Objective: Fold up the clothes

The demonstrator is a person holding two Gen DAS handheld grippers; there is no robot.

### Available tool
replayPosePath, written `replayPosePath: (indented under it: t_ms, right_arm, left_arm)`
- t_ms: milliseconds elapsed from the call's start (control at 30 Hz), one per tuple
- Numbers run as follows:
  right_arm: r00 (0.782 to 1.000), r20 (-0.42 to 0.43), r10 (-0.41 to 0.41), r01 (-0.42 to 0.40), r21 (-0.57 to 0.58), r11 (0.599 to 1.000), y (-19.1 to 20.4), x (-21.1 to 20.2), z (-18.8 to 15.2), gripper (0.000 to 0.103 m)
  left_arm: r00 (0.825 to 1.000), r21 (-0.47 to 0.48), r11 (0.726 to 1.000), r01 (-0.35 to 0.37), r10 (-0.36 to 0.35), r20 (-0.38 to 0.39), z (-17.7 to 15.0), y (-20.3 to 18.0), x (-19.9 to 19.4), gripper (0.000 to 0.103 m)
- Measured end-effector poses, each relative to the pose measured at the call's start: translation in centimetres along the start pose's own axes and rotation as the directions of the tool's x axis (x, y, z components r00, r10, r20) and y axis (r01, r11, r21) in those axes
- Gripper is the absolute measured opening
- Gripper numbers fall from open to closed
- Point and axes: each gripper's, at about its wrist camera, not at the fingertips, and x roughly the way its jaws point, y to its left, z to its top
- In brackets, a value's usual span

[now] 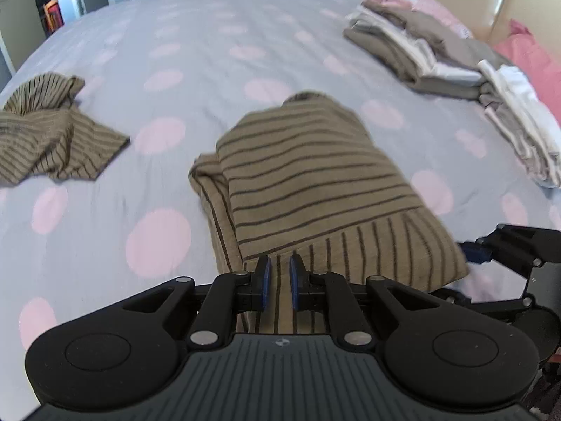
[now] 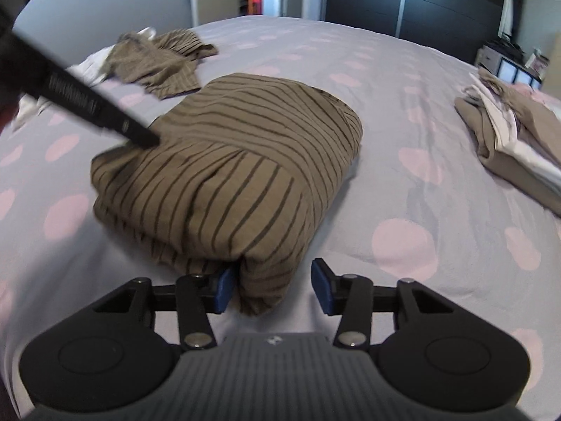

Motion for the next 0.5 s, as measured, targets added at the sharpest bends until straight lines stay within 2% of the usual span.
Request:
replayPosePath:
  t_ms: [67, 100, 133, 267, 367, 500]
  right_arm:
    - [1.0, 0.013, -0.02, 0.02, 0.001, 1.0, 0.1, 0.4, 0.1, 0.041]
    - [0.999, 0.012, -0.03, 0.03, 0.0, 1.0, 0.1, 0.5, 0.2, 0.027]
    - [0.999, 0.01, -0.038, 0.038, 0.006, 0.999, 0.1, 0.5, 0.2, 0.019]
    - [0.999, -0.006, -0.046, 0.046, 0.028, 0.999, -0.6, 0.7, -0.1, 0.014]
    - [0.998, -0.048, -0.027, 0.031, 0.075, 0.997, -1.7, 1.1, -0.9, 0.012]
    - [0.998, -0.057, 0.008, -0.002, 0.093, 0.996, -2.3, 1.1, -1.3, 0.012]
  left_arm:
    - [0.999, 0.004, 1.0, -0.022, 0.022, -0.036, -0.3, 0.1, 0.9, 0.008]
    - [0.998, 0.004, 1.0, -0.03, 0.03, -0.053, -0.5, 0.2, 1.3, 0.006]
    - [0.997, 0.005, 0.999, -0.037, 0.037, -0.07, -0.7, 0.3, 1.7, 0.005]
    - [0.991, 0.011, 0.999, -0.051, 0.052, -0.12, -1.8, 0.7, 2.9, 0.003]
    - [0.991, 0.01, 0.999, -0.041, 0.042, -0.123, -2.3, 1.0, 3.3, 0.003]
    - [0.991, 0.042, 0.997, -0.057, 0.062, -0.12, -2.8, 0.7, 3.5, 0.002]
